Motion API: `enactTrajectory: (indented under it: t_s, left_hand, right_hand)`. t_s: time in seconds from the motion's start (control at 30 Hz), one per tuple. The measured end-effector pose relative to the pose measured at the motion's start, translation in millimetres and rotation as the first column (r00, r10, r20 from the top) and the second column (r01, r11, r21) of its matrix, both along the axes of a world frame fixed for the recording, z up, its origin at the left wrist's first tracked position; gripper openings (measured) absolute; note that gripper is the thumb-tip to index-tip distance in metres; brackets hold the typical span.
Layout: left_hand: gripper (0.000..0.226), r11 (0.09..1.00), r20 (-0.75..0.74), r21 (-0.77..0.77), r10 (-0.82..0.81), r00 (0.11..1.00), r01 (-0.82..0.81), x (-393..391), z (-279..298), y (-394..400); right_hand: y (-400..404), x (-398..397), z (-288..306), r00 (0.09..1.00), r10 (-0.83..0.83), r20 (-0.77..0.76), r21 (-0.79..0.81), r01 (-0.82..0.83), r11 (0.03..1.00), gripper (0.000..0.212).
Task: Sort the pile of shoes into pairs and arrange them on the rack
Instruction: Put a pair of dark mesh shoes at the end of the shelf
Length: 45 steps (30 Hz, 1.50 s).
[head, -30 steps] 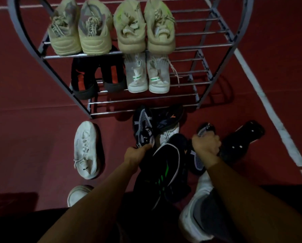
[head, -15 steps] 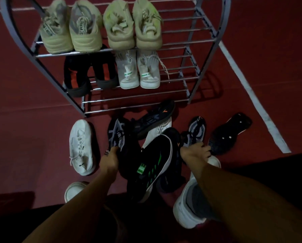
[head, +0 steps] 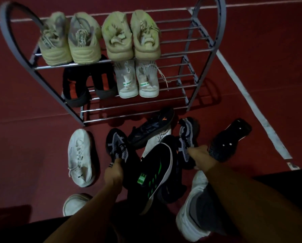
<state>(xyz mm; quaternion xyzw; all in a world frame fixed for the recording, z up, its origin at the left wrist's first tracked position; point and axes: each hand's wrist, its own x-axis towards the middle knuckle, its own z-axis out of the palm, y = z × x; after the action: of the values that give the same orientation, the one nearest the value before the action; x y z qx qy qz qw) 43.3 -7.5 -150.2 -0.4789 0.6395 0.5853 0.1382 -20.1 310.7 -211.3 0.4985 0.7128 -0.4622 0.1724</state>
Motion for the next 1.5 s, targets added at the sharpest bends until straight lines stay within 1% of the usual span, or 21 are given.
enactTrajectory:
  t_s: [0.07,0.17,0.27,0.33,0.43,0.5,0.63,0.73,0.77,0.8,0.83,0.9,0.93,1.03,1.07,1.17,1.23,1.27,1.37,1.4,1.5]
  left_hand:
    - [0.044,1.000,-0.014,-0.013,0.001,1.000,-0.002,-3.8,9.4,5.9]
    - [0.035,0.999,-0.039,-0.017,-0.033,0.999,0.032,-5.8,12.0,6.8]
    - [0.042,0.999,-0.039,0.005,-0.037,0.999,0.037,-1.4,3.7,-1.7]
    - [0.046,0.999,-0.044,0.009,-0.049,0.998,0.049,0.7,-1.2,-6.6]
    - [0.036,0.998,-0.047,-0.049,-0.053,0.997,0.051,4.5,14.9,-7.0]
    - [0.033,0.997,-0.046,-0.067,-0.039,0.998,0.036,5.1,14.6,-8.4]
    - [0.037,0.995,-0.062,-0.086,-0.055,0.997,0.050,4.3,13.1,-9.3]
    - [0.040,0.995,-0.039,-0.064,-0.077,0.996,0.075,7.9,-2.1,-11.4]
    - [0.037,0.994,-0.033,-0.056,-0.091,0.995,0.090,8.7,-2.4,-10.4]
    - [0.035,0.995,-0.046,-0.049,-0.085,0.995,0.083,9.1,1.6,-8.9]
    - [0.034,0.996,-0.054,-0.046,-0.081,0.995,0.079,9.0,4.7,-8.6]
    - [0.034,0.995,-0.061,-0.040,-0.094,0.994,0.092,6.6,11.2,-10.0]
    - [0.035,0.993,-0.083,-0.061,-0.102,0.991,0.098,6.0,12.2,-12.9]
    - [0.034,0.981,-0.104,-0.132,-0.157,0.982,0.143,3.4,15.2,-23.6]
    - [0.028,0.983,-0.108,-0.123,-0.147,0.983,0.134,3.7,19.1,-23.6]
    - [0.025,0.987,-0.079,-0.117,-0.120,0.990,0.110,6.8,16.0,-22.5]
    - [0.034,0.990,-0.092,-0.087,-0.116,0.989,0.108,7.8,4.4,-26.4]
    - [0.040,0.994,-0.076,-0.047,-0.098,0.992,0.095,7.7,1.1,-28.1]
    - [0.044,0.987,-0.088,0.139,-0.072,0.994,0.083,4.4,-2.0,-31.3]
    - [0.044,0.979,-0.091,0.187,-0.065,0.994,0.081,4.1,0.5,-30.0]
    - [0.041,0.949,-0.124,0.291,-0.086,0.989,0.119,9.2,11.8,-25.0]
  right_hand:
    - [-17.1,-7.1,38.0,0.987,-0.075,-0.140,-0.029,0.071,0.997,0.052]
    - [-34.2,-27.4,114.8,0.934,-0.023,-0.357,0.024,0.034,0.999,0.032]
    - [-24.9,-57.6,176.6,0.871,0.217,-0.440,0.130,-0.177,0.976,0.026]
    - [-15.6,-66.2,219.0,0.819,0.432,-0.378,0.300,-0.333,0.894,0.024]
    - [-8.8,-71.3,289.2,0.661,0.738,-0.134,0.427,-0.634,0.645,0.032]
    - [-9.8,-73.5,337.1,0.536,0.842,0.052,0.430,-0.774,0.466,0.029]
    - [-18.4,-61.4,422.3,0.328,0.903,0.279,0.410,-0.891,0.197,0.022]
    - [-51.1,-63.9,436.7,0.033,0.917,0.397,0.320,-0.942,-0.104,0.028]
    - [-63.3,-66.5,418.2,-0.033,0.921,0.389,0.295,-0.942,-0.159,0.033]
    - [-78.0,-71.4,385.4,-0.071,0.940,0.332,0.278,-0.946,-0.169,0.035]
    - [-92.8,-75.2,345.3,-0.047,0.970,0.240,0.280,-0.953,-0.115,0.038]
    - [-113.1,-69.7,261.6,0.139,0.990,0.039,0.364,-0.924,0.116,0.043]
    - [-118.3,-57.6,221.6,0.206,0.978,0.007,0.415,-0.891,0.185,0.054]
    - [-119.0,-0.7,131.0,0.248,0.959,0.139,0.416,-0.893,0.171,0.108]
    - [-118.7,18.2,112.5,0.297,0.941,0.162,0.436,-0.877,0.202,0.117]
    - [-128.2,45.0,90.5,0.595,0.802,0.056,0.533,-0.697,0.480,0.098]
    - [-139.6,35.9,101.8,0.707,0.704,-0.067,0.492,-0.591,0.640,0.074]
    - [-142.8,29.6,108.6,0.719,0.691,-0.075,0.491,-0.576,0.653,0.067]
    - [-148.7,18.0,121.8,0.660,0.751,-0.024,0.643,-0.565,0.518,0.059]
    - [-152.9,19.1,126.5,0.630,0.777,-0.023,0.625,-0.598,0.503,0.054]
    - [-177.0,30.7,131.8,0.507,0.860,0.060,0.297,-0.832,0.469,0.053]
